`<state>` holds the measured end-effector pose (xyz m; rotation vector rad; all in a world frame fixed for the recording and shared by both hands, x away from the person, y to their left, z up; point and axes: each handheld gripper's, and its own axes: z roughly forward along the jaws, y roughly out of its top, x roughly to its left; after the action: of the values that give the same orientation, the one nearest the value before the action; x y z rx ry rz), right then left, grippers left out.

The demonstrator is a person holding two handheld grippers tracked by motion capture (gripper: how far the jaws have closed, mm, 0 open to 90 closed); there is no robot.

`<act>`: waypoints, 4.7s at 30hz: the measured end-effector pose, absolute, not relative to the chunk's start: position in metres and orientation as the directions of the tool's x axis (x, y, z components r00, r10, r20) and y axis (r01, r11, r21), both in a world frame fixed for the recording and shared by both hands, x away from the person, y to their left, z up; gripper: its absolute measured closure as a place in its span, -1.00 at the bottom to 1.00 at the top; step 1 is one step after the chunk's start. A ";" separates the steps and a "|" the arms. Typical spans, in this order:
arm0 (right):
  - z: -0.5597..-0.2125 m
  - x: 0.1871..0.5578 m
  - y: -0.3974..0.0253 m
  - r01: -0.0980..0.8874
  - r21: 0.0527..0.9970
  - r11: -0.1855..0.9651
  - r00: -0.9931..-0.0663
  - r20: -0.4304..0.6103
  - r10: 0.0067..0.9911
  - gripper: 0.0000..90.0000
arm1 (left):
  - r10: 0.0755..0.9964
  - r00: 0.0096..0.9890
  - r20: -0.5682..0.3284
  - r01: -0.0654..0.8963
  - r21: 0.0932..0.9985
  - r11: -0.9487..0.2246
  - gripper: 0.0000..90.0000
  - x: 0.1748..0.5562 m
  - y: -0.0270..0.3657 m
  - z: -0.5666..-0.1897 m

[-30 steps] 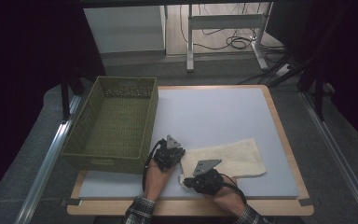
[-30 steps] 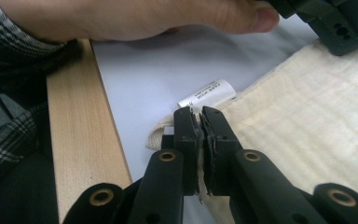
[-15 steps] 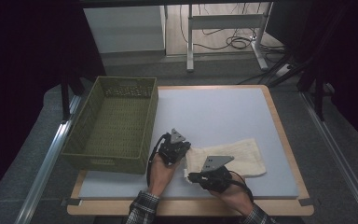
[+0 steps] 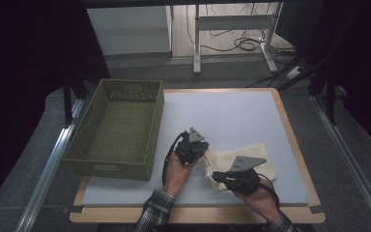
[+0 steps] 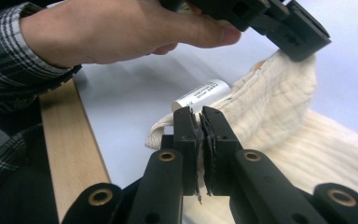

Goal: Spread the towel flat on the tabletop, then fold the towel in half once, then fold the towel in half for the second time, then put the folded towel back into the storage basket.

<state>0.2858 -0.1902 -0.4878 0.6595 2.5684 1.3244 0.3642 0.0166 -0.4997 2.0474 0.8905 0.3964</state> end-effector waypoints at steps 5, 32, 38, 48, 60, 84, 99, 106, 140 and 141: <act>-0.487 0.287 -0.203 0.320 0.810 0.492 -0.873 0.051 0.485 0.89 | 0.701 0.712 -0.041 0.433 0.811 -0.394 0.92 0.368 0.005 -0.496; -0.481 0.288 -0.257 0.367 0.830 0.420 -0.813 0.067 0.578 0.89 | 0.645 0.764 -0.013 0.374 0.824 -0.425 0.92 0.383 -0.049 -0.482; -0.479 0.288 -0.269 0.376 0.832 0.407 -0.798 0.069 0.598 0.89 | 0.634 0.773 -0.020 0.368 0.828 -0.423 0.92 0.387 -0.058 -0.481; -0.482 0.288 -0.294 0.407 0.828 0.384 -0.761 0.075 0.644 0.89 | 0.597 0.802 -0.012 0.339 0.832 -0.438 0.91 0.393 -0.079 -0.478; -0.486 0.287 -0.318 0.430 0.828 0.360 -0.720 0.073 0.690 0.89 | 0.567 0.824 0.024 0.307 0.822 -0.480 0.91 0.402 -0.113 -0.476; -0.514 0.293 -0.344 0.504 0.800 0.325 -0.647 0.101 0.755 0.87 | 0.565 0.825 0.015 0.360 0.756 -0.546 0.77 0.419 -0.156 -0.500; -0.495 0.290 -0.358 0.468 0.828 0.308 -0.592 0.035 0.805 0.38 | 0.606 0.793 -0.058 0.384 0.820 -0.424 -0.13 0.418 -0.130 -0.483; -0.499 0.298 -0.357 0.478 0.819 0.317 -0.577 0.021 0.816 0.22 | 0.617 0.785 -0.053 0.398 0.806 -0.437 -0.18 0.410 -0.104 -0.489; -0.522 0.304 -0.362 0.561 0.757 0.335 -0.566 0.055 0.823 0.09 | 0.687 0.725 -0.052 0.493 0.736 -0.465 -0.23 0.405 -0.057 -0.529; -0.523 0.304 -0.361 0.567 0.756 0.328 -0.563 0.065 0.824 0.07 | 0.679 0.731 -0.063 0.494 0.736 -0.463 -0.21 0.406 -0.057 -0.531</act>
<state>0.3042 -0.3608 -0.5229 1.2402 2.2673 1.0859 0.4056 -0.0566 -0.5307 2.1569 0.8821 0.3072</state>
